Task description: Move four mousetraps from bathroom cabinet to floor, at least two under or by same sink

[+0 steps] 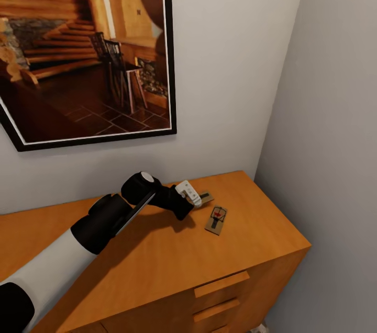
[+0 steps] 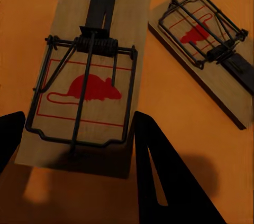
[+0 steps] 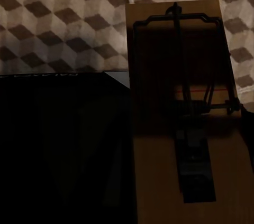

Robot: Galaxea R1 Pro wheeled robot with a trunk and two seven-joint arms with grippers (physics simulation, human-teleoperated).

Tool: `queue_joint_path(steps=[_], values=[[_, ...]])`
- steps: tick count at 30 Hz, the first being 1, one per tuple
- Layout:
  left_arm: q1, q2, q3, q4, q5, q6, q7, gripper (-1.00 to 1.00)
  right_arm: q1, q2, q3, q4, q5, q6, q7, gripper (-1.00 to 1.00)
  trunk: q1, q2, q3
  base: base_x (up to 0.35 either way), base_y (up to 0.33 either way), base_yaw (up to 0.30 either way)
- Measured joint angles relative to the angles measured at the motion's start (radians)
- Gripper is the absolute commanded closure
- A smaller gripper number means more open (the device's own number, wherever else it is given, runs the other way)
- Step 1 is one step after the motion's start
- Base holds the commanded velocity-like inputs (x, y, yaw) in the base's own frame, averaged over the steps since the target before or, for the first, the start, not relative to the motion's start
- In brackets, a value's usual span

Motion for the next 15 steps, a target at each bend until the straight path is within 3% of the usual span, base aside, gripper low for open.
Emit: queue_joint_path(steps=[11, 15], values=[[0.000, 0.001, 0.002, -0.017, 0.000, 0.001, 0.000, 1.00, 0.000, -0.001, 0.000, 0.000, 0.000, 0.000, 0.000, 1.00, 0.000, 0.000, 0.000, -0.008, 0.000, 0.000], [0.000, 0.000, 0.001, -0.017, 0.000, 0.000, 0.000, 1.00, 0.001, 0.000, 0.000, 0.000, 0.000, 0.000, 0.000, 1.00, 0.000, 0.000, 0.000, -0.225, 0.000, 0.000]])
